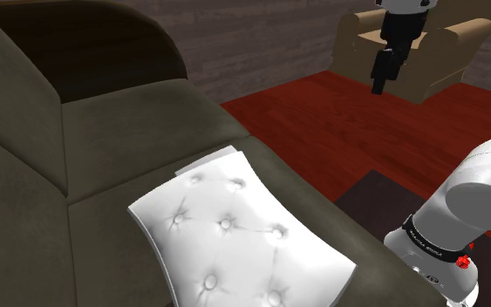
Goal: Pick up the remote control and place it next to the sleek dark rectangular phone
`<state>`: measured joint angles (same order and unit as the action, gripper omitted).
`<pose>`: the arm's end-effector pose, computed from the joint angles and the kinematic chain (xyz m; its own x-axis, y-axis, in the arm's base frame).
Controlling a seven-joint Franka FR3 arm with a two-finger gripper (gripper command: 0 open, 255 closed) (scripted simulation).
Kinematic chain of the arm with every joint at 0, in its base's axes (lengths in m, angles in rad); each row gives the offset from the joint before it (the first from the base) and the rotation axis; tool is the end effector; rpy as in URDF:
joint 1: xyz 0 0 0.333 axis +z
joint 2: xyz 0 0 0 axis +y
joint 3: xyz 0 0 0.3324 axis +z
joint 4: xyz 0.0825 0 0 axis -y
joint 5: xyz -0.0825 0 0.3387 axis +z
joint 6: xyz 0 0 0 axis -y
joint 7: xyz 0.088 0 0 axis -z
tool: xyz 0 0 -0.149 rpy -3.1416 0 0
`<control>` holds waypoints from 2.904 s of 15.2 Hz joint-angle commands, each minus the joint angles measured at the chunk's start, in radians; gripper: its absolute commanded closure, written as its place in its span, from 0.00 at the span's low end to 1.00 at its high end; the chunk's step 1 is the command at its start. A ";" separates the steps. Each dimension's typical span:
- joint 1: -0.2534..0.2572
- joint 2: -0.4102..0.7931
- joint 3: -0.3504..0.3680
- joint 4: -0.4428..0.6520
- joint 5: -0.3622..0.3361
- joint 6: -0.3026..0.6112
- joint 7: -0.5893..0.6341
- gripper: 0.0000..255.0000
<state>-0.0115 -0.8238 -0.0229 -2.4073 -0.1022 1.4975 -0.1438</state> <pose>0.2262 -0.0255 0.5420 0.9892 0.1101 -0.0971 0.1173 -0.9905 0.0721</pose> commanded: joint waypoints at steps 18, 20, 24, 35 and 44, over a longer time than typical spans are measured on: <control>0.194 0.542 0.028 0.180 0.031 0.394 -0.321 0.00; 0.213 0.602 0.039 0.214 0.036 0.424 -0.357 0.00; 0.248 0.718 0.066 0.286 0.042 0.475 -0.427 0.00; 0.341 1.007 0.157 0.504 0.028 0.564 -0.596 0.00; 0.418 1.193 0.228 0.665 -0.014 0.597 -0.704 0.00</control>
<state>0.3990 0.3576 0.1999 -1.7560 -0.1128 2.0967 -0.8418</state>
